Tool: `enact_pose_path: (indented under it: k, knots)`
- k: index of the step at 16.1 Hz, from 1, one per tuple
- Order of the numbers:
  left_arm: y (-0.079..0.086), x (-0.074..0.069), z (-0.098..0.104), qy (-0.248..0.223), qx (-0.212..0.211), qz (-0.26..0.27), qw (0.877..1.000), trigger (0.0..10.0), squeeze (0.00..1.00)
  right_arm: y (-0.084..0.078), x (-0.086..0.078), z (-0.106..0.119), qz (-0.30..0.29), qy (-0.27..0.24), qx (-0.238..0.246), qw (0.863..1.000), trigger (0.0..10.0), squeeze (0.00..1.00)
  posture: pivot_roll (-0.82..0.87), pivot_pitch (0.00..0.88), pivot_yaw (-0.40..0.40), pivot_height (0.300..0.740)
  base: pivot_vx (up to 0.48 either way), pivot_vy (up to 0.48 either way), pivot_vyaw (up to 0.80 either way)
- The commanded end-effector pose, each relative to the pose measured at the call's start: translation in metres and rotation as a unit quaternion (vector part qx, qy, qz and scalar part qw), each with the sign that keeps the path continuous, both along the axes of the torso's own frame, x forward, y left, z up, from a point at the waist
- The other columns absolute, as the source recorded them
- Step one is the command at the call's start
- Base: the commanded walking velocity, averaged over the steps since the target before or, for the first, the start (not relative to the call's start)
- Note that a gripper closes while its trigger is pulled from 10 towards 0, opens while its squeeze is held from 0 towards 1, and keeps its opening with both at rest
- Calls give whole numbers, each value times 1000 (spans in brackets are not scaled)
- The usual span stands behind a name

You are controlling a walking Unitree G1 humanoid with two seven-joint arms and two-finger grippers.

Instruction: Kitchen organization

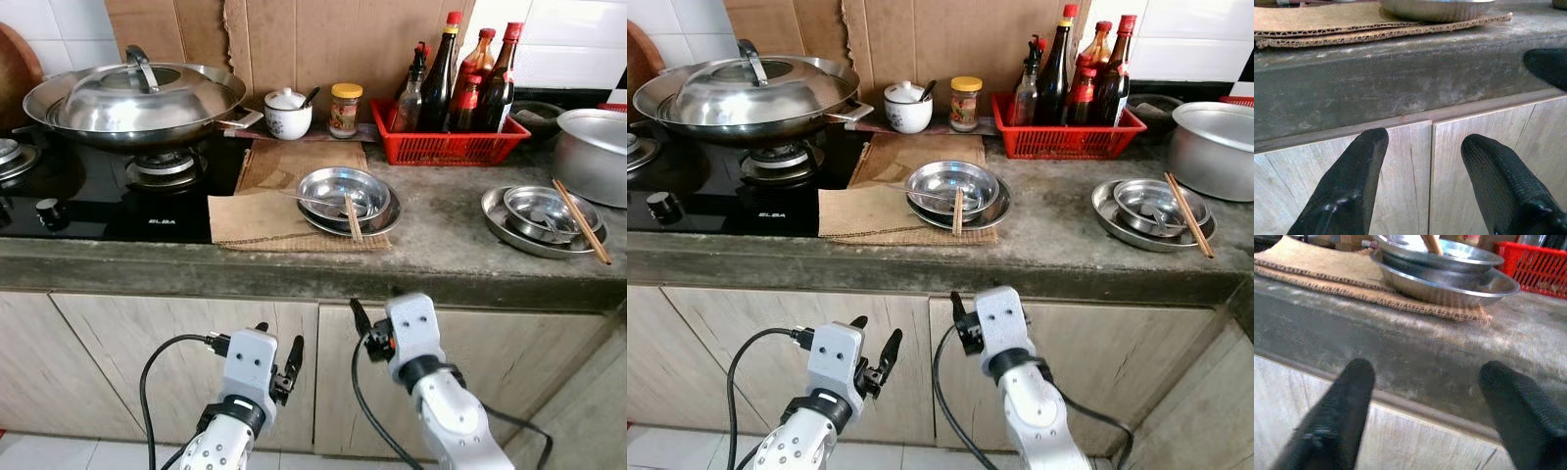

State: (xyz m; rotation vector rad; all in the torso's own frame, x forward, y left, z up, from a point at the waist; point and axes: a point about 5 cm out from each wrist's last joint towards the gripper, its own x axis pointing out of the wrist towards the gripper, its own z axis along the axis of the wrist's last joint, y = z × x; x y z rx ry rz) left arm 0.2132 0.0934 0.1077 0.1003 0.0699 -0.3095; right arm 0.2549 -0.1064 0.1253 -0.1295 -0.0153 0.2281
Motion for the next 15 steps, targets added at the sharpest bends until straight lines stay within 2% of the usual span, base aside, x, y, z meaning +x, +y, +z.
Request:
enact_pose_path:
  k: [1,5,6,15]
  knots:
    - [-2,1,6,-17,-7,-2,1000,10000,0,-4,6,3,-9,-12,-3,1000,10000,1000,195,31,-29,740,0,0,0]
    - [-7,-1,10,-31,-6,-18,999,10000,0,-5,20,9,-17,-27,-4,999,10000,1000,207,38,-35,740,0,0,0]
    - [-10,-2,11,-36,-7,-33,999,10000,0,-4,27,12,-16,-36,-7,999,10000,0,204,40,-36,740,0,0,0]
    - [-22,-7,16,-64,-21,-79,995,10000,0,2,51,31,-35,-76,16,996,10000,0,201,40,-41,740,0,0,0]
